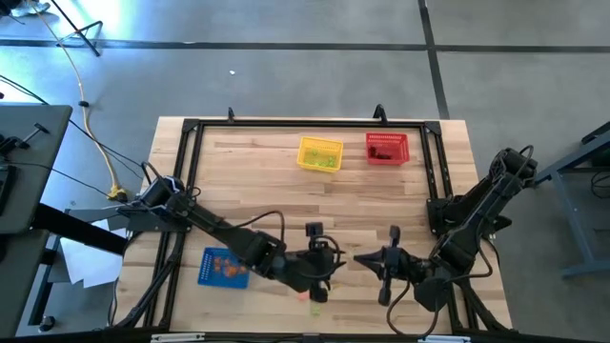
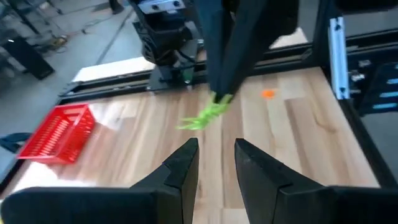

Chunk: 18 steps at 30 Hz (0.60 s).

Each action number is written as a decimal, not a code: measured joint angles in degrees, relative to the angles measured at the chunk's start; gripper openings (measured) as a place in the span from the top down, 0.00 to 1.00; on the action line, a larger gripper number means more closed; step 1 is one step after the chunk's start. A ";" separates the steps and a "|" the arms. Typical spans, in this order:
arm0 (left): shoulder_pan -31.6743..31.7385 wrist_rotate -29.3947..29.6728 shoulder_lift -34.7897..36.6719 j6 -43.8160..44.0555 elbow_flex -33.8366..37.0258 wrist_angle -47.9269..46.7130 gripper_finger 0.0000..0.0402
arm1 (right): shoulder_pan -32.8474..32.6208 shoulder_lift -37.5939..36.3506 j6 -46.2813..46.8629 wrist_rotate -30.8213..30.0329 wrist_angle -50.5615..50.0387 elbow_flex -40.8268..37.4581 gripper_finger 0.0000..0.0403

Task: Sort Halloween decoration
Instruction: Put the green spider toy into the yellow bin

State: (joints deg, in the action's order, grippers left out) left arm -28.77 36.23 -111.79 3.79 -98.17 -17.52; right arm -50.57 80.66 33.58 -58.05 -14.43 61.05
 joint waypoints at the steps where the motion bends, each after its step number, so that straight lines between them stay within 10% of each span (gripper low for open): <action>1: 0.02 0.74 0.00 -0.07 0.00 0.04 0.78 | 0.00 0.00 0.08 0.52 0.00 -0.01 1.00; 18: 1.09 0.21 0.00 -3.34 -0.02 1.12 0.78 | 0.35 -0.02 2.49 3.55 -0.73 -0.01 1.00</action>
State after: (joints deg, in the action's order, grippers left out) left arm -27.68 36.44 -111.79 0.46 -98.19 -16.40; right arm -50.22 80.64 36.08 -54.49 -15.16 61.04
